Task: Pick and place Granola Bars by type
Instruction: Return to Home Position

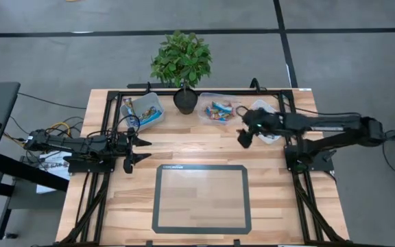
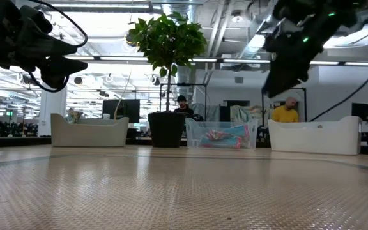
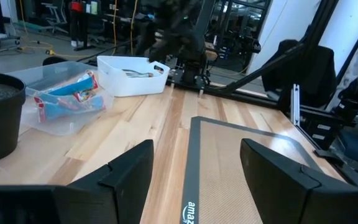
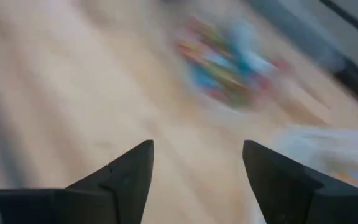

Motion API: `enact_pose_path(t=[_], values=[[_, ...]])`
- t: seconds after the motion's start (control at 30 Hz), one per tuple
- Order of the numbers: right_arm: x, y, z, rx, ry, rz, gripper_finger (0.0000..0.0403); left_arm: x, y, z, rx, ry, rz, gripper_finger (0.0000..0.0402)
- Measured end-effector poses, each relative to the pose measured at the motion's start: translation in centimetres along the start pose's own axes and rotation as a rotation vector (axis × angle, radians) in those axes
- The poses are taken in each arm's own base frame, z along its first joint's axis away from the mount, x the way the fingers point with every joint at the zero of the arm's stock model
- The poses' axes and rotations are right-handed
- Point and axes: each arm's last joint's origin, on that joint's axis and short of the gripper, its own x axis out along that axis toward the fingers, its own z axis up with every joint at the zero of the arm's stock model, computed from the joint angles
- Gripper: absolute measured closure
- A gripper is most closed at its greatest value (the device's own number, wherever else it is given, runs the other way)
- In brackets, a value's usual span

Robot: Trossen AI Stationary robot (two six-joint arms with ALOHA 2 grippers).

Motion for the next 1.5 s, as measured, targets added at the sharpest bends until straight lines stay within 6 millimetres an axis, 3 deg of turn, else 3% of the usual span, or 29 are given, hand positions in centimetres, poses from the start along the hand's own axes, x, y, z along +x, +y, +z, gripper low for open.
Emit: enact_pose_path(t=[0.17, 0.3, 0.73, 1.13, 1.5], values=[[-0.9, 0.9, -2.1, -0.037, -0.282, 0.388, 0.0164, 0.0, 0.0, 0.0, 0.000, 0.000, 0.000, 0.0168], [-0.7, 0.7, -4.1, -0.051, -0.386, 0.518, 0.0163, 0.0, 0.0, 0.0, 0.001, -0.002, 0.001, 0.0168], [0.6, -0.1, -10.3, -0.075, -0.619, 0.653, 0.0163, 0.0, 0.1, 0.1, 0.005, -0.020, 0.055, 0.0168], [0.0, -0.5, -11.8, -0.126, -0.701, 0.681, 0.0163, 0.0, 0.3, 0.2, 0.004, -0.034, 0.098, 0.0168], [-0.2, -1.2, -12.8, -0.129, -0.662, 0.625, 0.0163, 0.0, 0.3, 0.2, 0.004, -0.035, 0.104, 0.0168]])
